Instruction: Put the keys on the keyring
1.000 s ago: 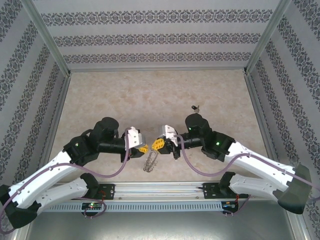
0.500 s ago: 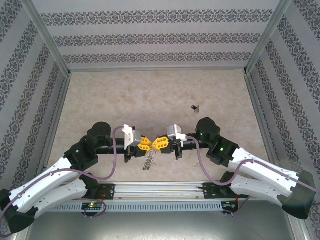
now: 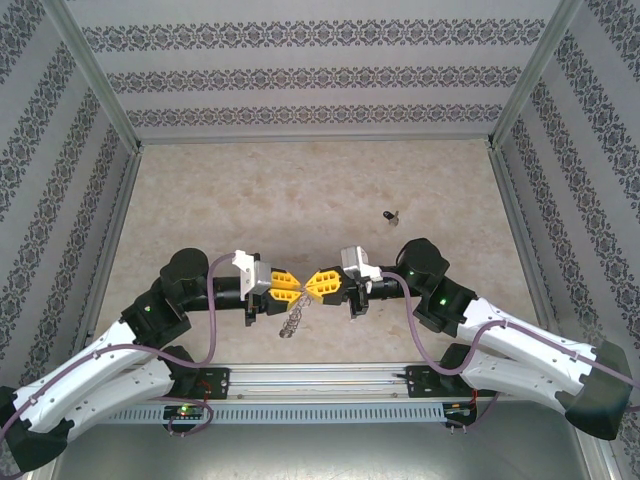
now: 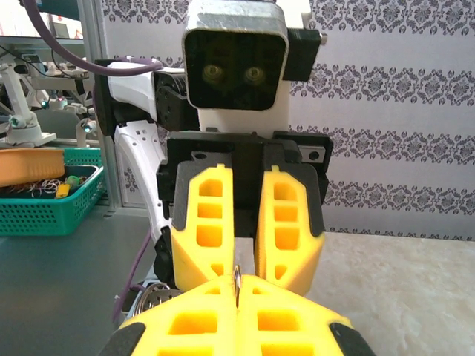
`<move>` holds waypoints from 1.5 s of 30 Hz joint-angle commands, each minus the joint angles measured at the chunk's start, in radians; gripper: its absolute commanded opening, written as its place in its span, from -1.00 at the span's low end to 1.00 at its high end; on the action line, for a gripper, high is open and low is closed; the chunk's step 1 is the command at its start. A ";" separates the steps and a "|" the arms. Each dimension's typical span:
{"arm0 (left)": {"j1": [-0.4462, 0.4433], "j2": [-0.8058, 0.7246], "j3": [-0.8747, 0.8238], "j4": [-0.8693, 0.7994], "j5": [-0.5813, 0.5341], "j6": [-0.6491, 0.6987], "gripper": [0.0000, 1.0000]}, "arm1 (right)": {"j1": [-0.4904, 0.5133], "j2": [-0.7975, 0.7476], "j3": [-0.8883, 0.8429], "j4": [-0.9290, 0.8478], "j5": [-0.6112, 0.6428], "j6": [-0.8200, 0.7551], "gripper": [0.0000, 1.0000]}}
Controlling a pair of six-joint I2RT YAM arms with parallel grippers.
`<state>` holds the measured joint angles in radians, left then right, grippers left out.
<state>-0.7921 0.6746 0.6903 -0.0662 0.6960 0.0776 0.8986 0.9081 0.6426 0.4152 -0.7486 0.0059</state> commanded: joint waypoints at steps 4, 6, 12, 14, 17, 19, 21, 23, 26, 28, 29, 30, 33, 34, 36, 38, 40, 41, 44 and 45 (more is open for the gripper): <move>-0.012 -0.002 0.024 0.054 0.026 0.017 -0.59 | -0.010 -0.003 -0.008 0.059 -0.009 0.021 -1.00; -0.012 0.010 0.026 0.060 0.029 0.019 -0.60 | -0.010 0.000 -0.005 0.061 -0.011 0.021 -1.00; -0.012 0.031 0.032 0.077 0.029 0.022 -0.74 | -0.011 -0.003 -0.006 0.059 -0.016 0.020 -1.00; -0.012 0.032 0.034 0.083 0.025 0.023 -0.84 | -0.012 -0.003 -0.005 0.051 -0.018 0.019 -1.00; -0.012 0.034 0.040 0.076 0.014 0.032 -1.00 | -0.012 -0.005 -0.001 0.023 -0.018 0.005 -1.00; -0.011 0.034 0.050 0.055 0.007 0.046 -1.00 | -0.012 -0.011 0.001 -0.005 -0.015 -0.007 -1.00; -0.012 0.034 0.066 0.019 0.000 0.063 -1.00 | -0.012 -0.019 0.001 -0.038 -0.002 -0.019 -1.00; -0.012 0.039 0.096 -0.053 -0.012 0.100 -1.00 | -0.013 -0.035 -0.003 -0.070 0.021 -0.034 -0.87; -0.012 0.061 0.165 -0.201 -0.022 0.172 -1.00 | -0.013 -0.053 -0.005 -0.130 0.060 -0.057 -0.61; -0.012 0.082 0.214 -0.300 -0.024 0.219 -1.00 | -0.012 -0.059 -0.001 -0.173 0.079 -0.075 -0.59; -0.012 0.095 0.242 -0.352 -0.022 0.241 -1.00 | -0.012 -0.063 -0.001 -0.192 0.088 -0.084 -0.58; -0.012 0.106 0.267 -0.397 -0.018 0.261 -1.00 | -0.012 -0.066 -0.001 -0.208 0.095 -0.092 -0.57; -0.012 0.159 0.349 -0.545 -0.020 0.324 -1.00 | -0.012 -0.077 0.000 -0.248 0.116 -0.112 -0.57; -0.012 0.176 0.373 -0.590 -0.023 0.341 -1.00 | -0.012 -0.079 0.000 -0.250 0.119 -0.113 -0.57; -0.011 0.201 0.408 -0.650 -0.029 0.368 -1.00 | -0.012 -0.079 0.000 -0.251 0.123 -0.113 -0.57; -0.012 0.217 0.433 -0.692 -0.037 0.389 -1.00 | -0.012 -0.078 0.003 -0.251 0.118 -0.113 -0.58; -0.012 0.229 0.452 -0.721 -0.049 0.406 -1.00 | -0.013 -0.081 0.005 -0.251 0.109 -0.113 -0.58; -0.012 0.235 0.461 -0.735 -0.057 0.414 -1.00 | -0.012 -0.085 0.005 -0.251 0.106 -0.114 -0.58; -0.012 0.249 0.469 -0.757 -0.070 0.430 -1.00 | -0.012 -0.096 0.009 -0.263 0.103 -0.118 -0.58; -0.011 0.252 0.469 -0.761 -0.071 0.432 -1.00 | -0.013 -0.097 0.010 -0.267 0.103 -0.121 -0.59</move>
<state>-0.7929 0.9260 1.1252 -0.7616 0.6357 0.4549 0.8860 0.8333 0.6357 0.1539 -0.6403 -0.0883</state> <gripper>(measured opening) 0.061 0.207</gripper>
